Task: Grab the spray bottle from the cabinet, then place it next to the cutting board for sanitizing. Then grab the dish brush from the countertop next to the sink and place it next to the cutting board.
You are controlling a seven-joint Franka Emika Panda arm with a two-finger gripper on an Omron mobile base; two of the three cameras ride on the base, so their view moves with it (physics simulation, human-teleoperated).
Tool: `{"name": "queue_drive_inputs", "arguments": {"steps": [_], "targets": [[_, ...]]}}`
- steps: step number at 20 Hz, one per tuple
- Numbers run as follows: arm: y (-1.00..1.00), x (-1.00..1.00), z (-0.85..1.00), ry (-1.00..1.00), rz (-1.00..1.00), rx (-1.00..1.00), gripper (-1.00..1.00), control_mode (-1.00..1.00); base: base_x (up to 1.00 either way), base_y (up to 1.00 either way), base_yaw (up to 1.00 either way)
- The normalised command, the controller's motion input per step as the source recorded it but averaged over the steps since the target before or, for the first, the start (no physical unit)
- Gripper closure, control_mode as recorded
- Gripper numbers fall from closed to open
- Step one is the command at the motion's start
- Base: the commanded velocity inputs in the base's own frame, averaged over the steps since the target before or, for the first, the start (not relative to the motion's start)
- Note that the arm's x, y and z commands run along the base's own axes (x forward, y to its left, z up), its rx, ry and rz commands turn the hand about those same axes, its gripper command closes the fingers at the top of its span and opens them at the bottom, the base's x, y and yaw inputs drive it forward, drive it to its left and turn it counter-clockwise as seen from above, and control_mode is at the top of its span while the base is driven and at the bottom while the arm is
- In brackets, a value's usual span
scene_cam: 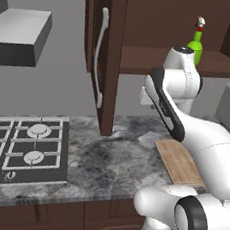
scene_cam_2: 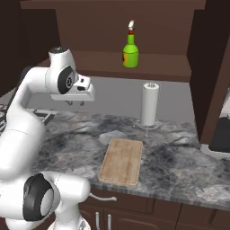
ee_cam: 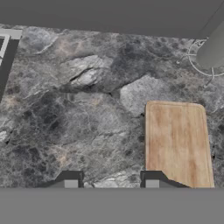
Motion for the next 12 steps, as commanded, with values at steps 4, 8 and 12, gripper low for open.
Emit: {"name": "queue_drive_inputs", "arguments": {"steps": [4, 8, 12], "targets": [[-0.02, -0.27, 0.0, -0.04, 0.0, 0.0, -1.0, -1.0, 0.0, 0.0, 0.0], [-0.01, -0.82, 0.0, -0.24, 0.0, 0.0, -1.0, -1.0, 0.0, 0.0, 0.0], [-0.1, -0.6, 0.16, -0.29, 0.0, 0.0, -1.0, -1.0, 0.0, 0.0, 0.0]]}}
